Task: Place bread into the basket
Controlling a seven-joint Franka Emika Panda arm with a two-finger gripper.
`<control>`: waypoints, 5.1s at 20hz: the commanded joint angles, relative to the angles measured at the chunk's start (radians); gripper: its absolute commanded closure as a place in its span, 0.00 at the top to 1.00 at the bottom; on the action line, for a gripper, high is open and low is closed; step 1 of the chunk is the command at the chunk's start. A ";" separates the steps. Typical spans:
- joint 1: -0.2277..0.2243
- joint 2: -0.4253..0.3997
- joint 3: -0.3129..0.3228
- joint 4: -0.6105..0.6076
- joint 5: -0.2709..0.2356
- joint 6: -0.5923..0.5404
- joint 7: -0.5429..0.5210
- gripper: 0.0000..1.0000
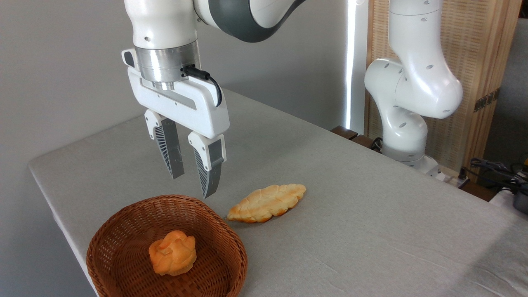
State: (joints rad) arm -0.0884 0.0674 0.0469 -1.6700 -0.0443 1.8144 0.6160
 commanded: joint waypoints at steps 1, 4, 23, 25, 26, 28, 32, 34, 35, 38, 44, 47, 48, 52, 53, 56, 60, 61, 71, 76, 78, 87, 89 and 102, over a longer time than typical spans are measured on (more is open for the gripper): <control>0.006 -0.005 -0.004 0.010 0.000 -0.046 0.013 1.00; 0.006 -0.005 -0.004 0.010 0.000 -0.050 0.024 1.00; 0.002 -0.130 -0.019 -0.278 0.011 -0.027 0.206 1.00; 0.002 -0.132 -0.019 -0.295 0.011 -0.029 0.244 1.00; 0.001 -0.132 -0.019 -0.303 0.011 -0.027 0.252 1.00; 0.001 -0.132 -0.021 -0.324 0.011 -0.026 0.261 1.00; -0.014 -0.130 -0.021 -0.372 0.011 -0.020 0.286 1.00; -0.016 -0.132 -0.021 -0.384 0.011 -0.024 0.329 1.00; -0.016 -0.130 -0.021 -0.390 0.009 -0.024 0.358 1.00; -0.025 -0.123 -0.021 -0.398 0.009 -0.024 0.355 1.00; -0.027 -0.109 -0.019 -0.416 0.010 -0.024 0.363 1.00; -0.025 -0.101 -0.015 -0.416 0.011 -0.023 0.364 1.00; -0.025 -0.101 -0.012 -0.416 0.011 -0.021 0.364 1.00; -0.025 -0.092 -0.009 -0.416 0.011 -0.017 0.367 1.00; -0.025 -0.089 -0.009 -0.416 0.012 -0.015 0.367 1.00; -0.025 -0.086 -0.009 -0.415 0.023 -0.009 0.367 1.00; -0.021 -0.092 -0.006 -0.402 0.024 -0.009 0.364 1.00; -0.019 -0.092 -0.006 -0.390 0.024 -0.010 0.364 1.00; -0.019 -0.094 0.001 -0.369 0.024 -0.018 0.364 1.00; -0.024 -0.084 -0.002 -0.370 0.023 -0.017 0.360 1.00; -0.025 -0.074 -0.002 -0.370 0.023 -0.017 0.360 1.00; -0.028 -0.049 -0.013 -0.370 0.021 -0.015 0.358 1.00; -0.030 -0.049 -0.013 -0.370 0.021 -0.015 0.358 1.00; -0.030 -0.043 -0.015 -0.375 0.024 -0.017 0.380 0.47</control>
State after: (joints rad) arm -0.1151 0.0272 0.0308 -2.0430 -0.0305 1.7959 0.9727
